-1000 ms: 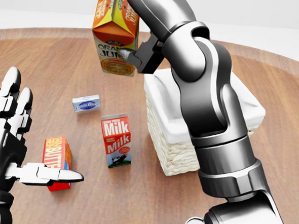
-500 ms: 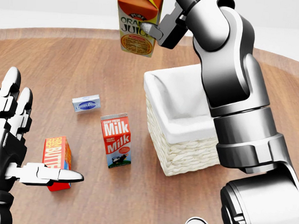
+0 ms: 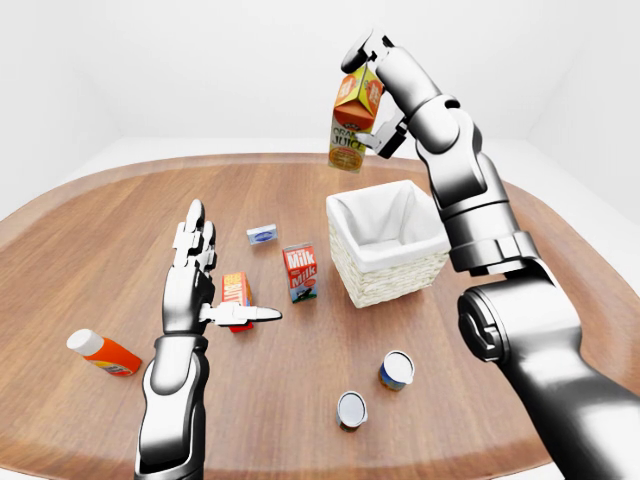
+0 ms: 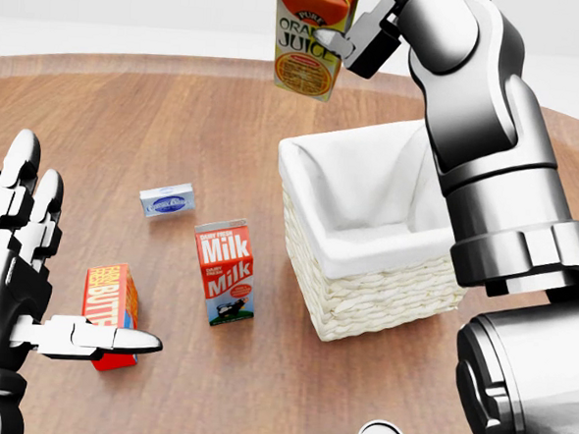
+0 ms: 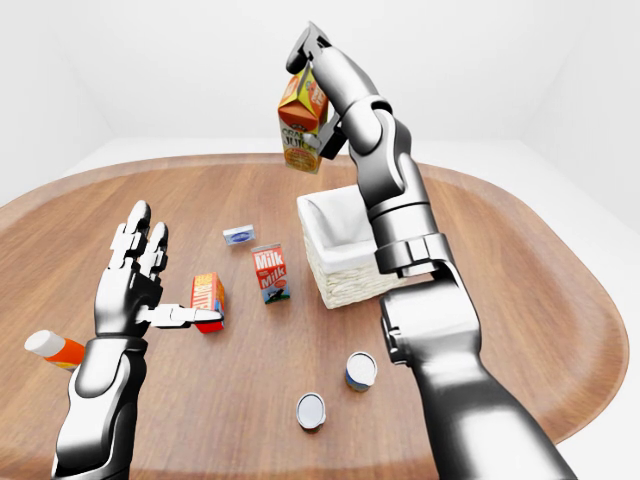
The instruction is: Pick up the orange juice, and put it in the basket.
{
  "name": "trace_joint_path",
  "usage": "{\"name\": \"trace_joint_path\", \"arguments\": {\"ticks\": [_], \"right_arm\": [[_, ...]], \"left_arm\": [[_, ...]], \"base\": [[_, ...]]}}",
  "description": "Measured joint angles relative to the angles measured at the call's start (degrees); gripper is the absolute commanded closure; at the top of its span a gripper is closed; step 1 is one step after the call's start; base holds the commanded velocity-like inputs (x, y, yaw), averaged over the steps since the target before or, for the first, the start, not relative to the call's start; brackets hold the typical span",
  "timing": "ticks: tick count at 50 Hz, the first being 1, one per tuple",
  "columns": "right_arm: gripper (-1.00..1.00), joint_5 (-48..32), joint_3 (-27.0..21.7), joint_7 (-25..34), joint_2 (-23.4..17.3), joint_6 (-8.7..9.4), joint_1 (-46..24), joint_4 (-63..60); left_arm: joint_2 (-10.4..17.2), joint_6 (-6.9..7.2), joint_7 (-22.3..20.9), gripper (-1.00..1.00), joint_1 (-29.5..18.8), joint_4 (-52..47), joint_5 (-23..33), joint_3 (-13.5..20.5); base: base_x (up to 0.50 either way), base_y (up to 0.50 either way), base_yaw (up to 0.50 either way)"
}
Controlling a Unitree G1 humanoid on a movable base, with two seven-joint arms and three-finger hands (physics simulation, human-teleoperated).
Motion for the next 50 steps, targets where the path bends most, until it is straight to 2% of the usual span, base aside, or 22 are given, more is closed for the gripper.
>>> {"name": "trace_joint_path", "arguments": {"ticks": [28, 40, 50], "right_arm": [[1.0, 0.9, 0.0, -4.6, -3.2, -5.11, -3.2, 14.9], [1.0, 0.9, 0.1, -6.0, -4.0, -6.41, -3.2, 19.0], [1.0, 0.8, 0.2, -7.0, -4.4, -6.41, -3.4, 21.8]], "left_arm": [[0.0, 0.0, 0.0, -1.0, 0.0, 0.0, 0.0, 0.0], [0.0, 0.0, 0.0, -1.0, 0.0, 0.0, 0.0, 0.0], [0.0, 0.0, 0.0, -1.0, 0.0, 0.0, 0.0, 0.0]], "base": [[0.0, 0.0, 0.0], [0.0, 0.0, 0.0], [0.0, 0.0, 0.0]]}}
